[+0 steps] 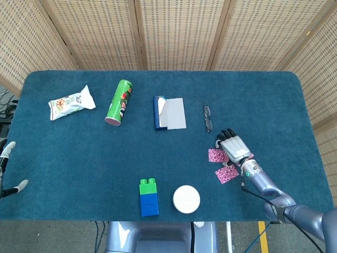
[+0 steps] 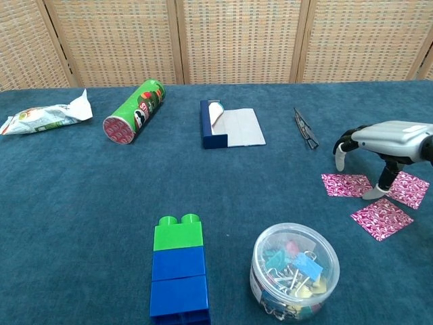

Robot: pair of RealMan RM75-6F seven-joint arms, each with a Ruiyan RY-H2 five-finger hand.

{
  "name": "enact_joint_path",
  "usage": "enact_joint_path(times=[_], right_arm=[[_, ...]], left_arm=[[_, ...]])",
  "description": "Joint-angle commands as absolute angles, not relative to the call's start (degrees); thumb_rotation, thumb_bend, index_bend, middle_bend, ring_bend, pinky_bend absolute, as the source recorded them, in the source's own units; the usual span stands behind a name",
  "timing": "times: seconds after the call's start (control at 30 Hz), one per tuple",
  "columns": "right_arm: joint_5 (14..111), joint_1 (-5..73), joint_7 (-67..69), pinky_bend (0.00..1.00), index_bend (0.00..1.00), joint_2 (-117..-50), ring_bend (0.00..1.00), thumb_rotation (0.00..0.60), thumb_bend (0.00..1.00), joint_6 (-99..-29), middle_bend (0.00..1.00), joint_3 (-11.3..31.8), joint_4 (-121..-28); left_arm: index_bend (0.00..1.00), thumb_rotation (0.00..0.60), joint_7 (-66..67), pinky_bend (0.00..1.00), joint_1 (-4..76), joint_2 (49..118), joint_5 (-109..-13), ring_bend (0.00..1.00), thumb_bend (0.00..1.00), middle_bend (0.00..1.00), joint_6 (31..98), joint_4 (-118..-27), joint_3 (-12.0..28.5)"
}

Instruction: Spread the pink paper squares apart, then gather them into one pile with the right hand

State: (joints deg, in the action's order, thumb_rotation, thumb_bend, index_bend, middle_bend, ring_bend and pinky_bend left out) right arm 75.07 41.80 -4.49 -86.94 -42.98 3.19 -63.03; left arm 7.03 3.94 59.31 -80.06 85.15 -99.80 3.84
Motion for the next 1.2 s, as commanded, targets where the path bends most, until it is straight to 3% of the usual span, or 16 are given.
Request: enact_joint_path(times=[0.03,0.8,1.2], right_arm=[[75.35,41.66,-4.15,0.01,0.34,-87.21,0.0,0.6,0.21,-43.1,0.18,3.08,-62.55],[78.31,42.79,-1.66,0.01,0.34,-89.02,0.0,0.6,0.21,-42.57,0.18,3.13,-55.83],[77.94,42.8,-2.54,0.01,0.34,-87.76,0.0,0.6,0.21,-41.57,0.18,3.05,-58.25]], left_arm=[[0.04,0.6,7.12,0.0,3.96,59.32,-80.12,0.0,0.18,0.0,85.14,-99.86,3.82],[0.04,0.6,7.9,0.0,4.04,59.54,-79.67,0.0,0.18,0.0,84.92,-100.14,3.95],[0.04,0.6,8.16,0.0,4.5,59.86,-79.5,0.0,0.18,0.0,84.27,-99.94,4.07]])
